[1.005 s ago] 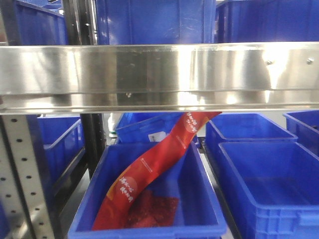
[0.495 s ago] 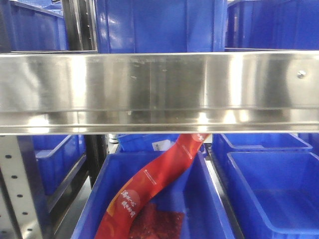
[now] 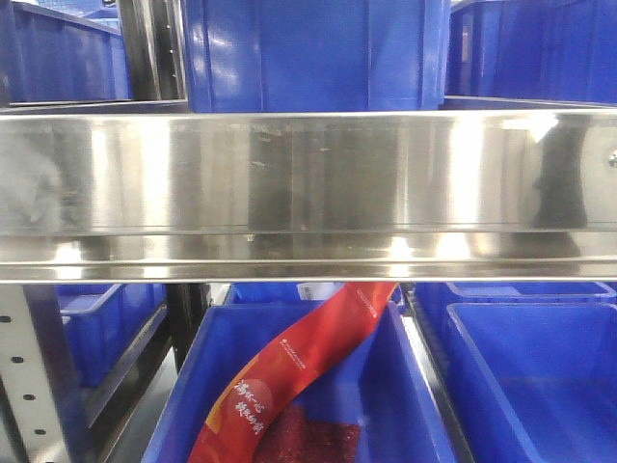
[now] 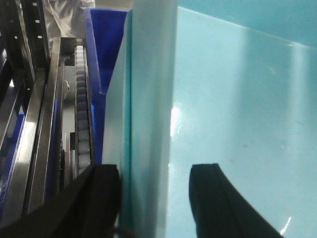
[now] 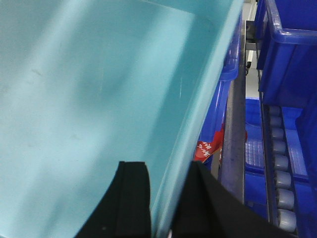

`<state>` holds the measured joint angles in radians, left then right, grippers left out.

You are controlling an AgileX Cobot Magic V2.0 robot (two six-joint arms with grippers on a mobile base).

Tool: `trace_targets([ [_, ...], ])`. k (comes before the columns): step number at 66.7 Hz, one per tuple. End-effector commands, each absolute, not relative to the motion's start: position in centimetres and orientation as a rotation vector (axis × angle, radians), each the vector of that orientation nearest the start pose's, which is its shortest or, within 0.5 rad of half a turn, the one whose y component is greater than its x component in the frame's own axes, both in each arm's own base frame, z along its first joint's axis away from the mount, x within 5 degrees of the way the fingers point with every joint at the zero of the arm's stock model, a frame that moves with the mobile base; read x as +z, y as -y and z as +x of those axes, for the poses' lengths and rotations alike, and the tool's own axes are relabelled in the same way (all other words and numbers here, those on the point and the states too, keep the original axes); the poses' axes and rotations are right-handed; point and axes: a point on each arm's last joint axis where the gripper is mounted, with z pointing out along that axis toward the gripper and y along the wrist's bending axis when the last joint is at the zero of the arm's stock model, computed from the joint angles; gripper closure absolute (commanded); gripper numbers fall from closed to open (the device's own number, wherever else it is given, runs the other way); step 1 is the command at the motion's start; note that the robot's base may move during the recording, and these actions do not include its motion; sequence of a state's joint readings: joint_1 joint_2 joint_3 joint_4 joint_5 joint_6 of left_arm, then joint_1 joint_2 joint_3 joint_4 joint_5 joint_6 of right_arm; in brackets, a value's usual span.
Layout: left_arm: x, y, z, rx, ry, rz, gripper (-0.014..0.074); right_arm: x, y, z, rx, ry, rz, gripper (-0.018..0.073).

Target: Move two blue bins to right shelf middle

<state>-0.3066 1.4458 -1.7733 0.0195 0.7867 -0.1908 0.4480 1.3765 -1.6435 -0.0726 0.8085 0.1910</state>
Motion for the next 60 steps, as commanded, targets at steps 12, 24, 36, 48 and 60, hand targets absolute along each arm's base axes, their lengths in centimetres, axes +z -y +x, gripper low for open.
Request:
trace_targets([
  [12, 51.31, 9.44, 28.79, -0.353, -1.838, 0.134, 0.0707, 49.01, -12.2, 26.27, 0.326, -1.904, -0.299, 0.0713],
  [24, 51.31, 9.44, 28.79, -0.353, -1.838, 0.134, 0.0707, 49.01, -12.2, 26.27, 0.326, -1.904, -0.299, 0.0713],
  [36, 51.31, 9.44, 28.79, -0.353, -1.838, 0.134, 0.0707, 49.01, -12.2, 26.27, 0.326, -1.904, -0.299, 0.0713],
  [48, 51.31, 9.44, 28.79, -0.353, -1.838, 0.134, 0.0707, 49.01, -12.2, 26.27, 0.326, -1.904, -0.299, 0.0713],
  [60, 51.31, 9.44, 28.79, -0.353, -1.838, 0.134, 0.0707, 49.01, -12.2, 26.27, 0.326, -1.904, -0.299, 0.0713],
])
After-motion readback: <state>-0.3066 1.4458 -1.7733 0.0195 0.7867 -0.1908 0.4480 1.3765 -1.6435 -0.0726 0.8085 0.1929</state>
